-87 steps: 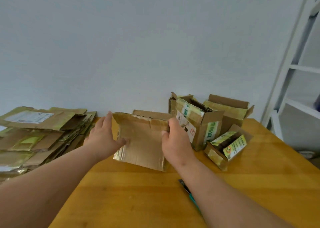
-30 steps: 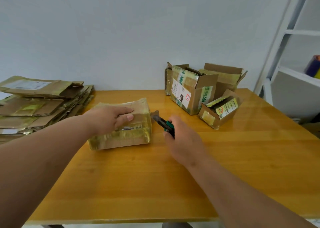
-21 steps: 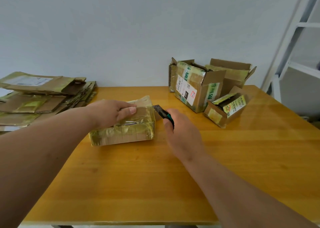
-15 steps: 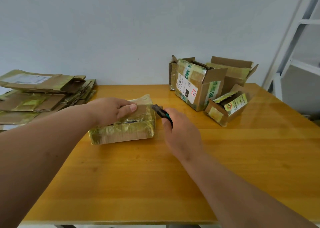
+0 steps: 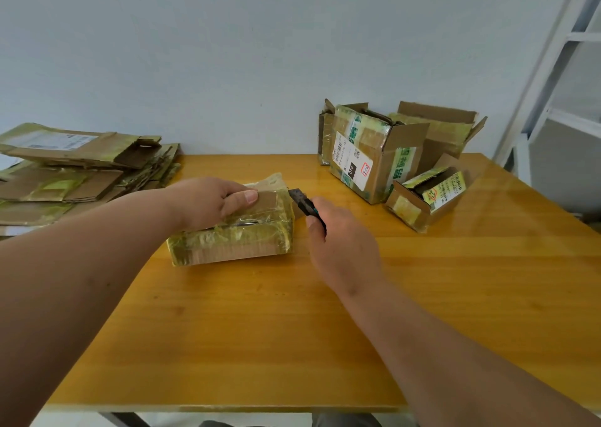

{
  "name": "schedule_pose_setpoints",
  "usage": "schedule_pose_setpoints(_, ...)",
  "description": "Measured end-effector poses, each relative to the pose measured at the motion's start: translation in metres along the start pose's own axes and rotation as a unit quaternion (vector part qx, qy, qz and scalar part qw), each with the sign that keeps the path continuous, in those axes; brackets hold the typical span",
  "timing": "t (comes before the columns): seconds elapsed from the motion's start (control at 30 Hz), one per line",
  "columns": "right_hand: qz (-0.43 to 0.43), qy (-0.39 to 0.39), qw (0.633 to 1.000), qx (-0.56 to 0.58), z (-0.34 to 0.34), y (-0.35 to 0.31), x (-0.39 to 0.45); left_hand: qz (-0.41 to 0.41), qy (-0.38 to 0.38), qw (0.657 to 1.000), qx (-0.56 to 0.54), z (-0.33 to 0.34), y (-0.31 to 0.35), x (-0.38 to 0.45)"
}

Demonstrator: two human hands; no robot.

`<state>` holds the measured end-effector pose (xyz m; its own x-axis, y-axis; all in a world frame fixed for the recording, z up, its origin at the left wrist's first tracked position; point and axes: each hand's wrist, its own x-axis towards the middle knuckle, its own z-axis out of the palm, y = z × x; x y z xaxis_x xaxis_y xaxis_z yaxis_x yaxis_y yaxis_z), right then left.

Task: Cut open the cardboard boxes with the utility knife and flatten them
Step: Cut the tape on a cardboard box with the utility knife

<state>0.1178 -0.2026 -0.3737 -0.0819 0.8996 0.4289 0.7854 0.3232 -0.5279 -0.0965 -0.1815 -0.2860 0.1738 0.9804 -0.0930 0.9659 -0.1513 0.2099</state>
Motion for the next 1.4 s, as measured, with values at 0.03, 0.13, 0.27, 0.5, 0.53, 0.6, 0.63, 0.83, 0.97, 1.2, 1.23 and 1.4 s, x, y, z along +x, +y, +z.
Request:
schedule_pose_setpoints(0.03,-0.001,0.001,1.000,0.001,0.000,0.000,-0.001,0.000,-0.001,1.000,0.000,0.000,0.000,0.000)
schedule_pose_setpoints(0.13,-0.006,0.009,1.000,-0.004,0.000,-0.001,-0.003,-0.004,-0.005,1.000,-0.003,0.000,0.001,0.000)
schedule_pose_setpoints(0.27,-0.009,0.008,1.000,-0.018,-0.002,-0.002,-0.006,-0.003,-0.006,1.000,-0.002,-0.001,0.002,0.000)
schedule_pose_setpoints(0.5,-0.029,0.013,0.999,-0.041,-0.002,0.001,-0.010,-0.006,-0.004,1.000,-0.002,0.002,0.000,-0.001)
schedule_pose_setpoints(0.53,-0.030,0.013,0.999,-0.044,-0.002,0.002,-0.010,-0.007,-0.006,1.000,-0.002,0.002,0.000,-0.001)
schedule_pose_setpoints(0.6,-0.033,0.011,0.998,-0.051,-0.003,0.003,-0.012,-0.005,-0.008,1.000,-0.001,0.003,-0.001,-0.001)
schedule_pose_setpoints(0.63,-0.034,0.010,0.998,-0.056,-0.003,0.003,-0.012,-0.004,-0.007,1.000,-0.001,0.003,-0.001,-0.001)
schedule_pose_setpoints(0.83,-0.042,0.014,0.996,-0.075,-0.004,0.005,-0.019,0.005,-0.004,1.000,0.002,0.007,-0.004,-0.002)
schedule_pose_setpoints(0.97,-0.045,0.021,0.995,-0.081,-0.004,0.003,-0.023,0.010,-0.003,1.000,-0.003,0.009,-0.005,-0.002)
schedule_pose_setpoints(1.2,-0.043,-0.004,0.994,-0.103,-0.009,0.001,-0.029,0.010,0.005,1.000,-0.012,0.012,-0.010,-0.003)
schedule_pose_setpoints(1.23,-0.050,-0.012,0.991,-0.126,-0.008,0.001,-0.032,0.008,0.006,1.000,-0.014,0.013,-0.012,-0.002)
schedule_pose_setpoints(1.4,-0.063,-0.006,0.986,-0.156,-0.008,0.002,-0.036,0.021,-0.003,1.000,-0.009,0.014,-0.014,-0.001)
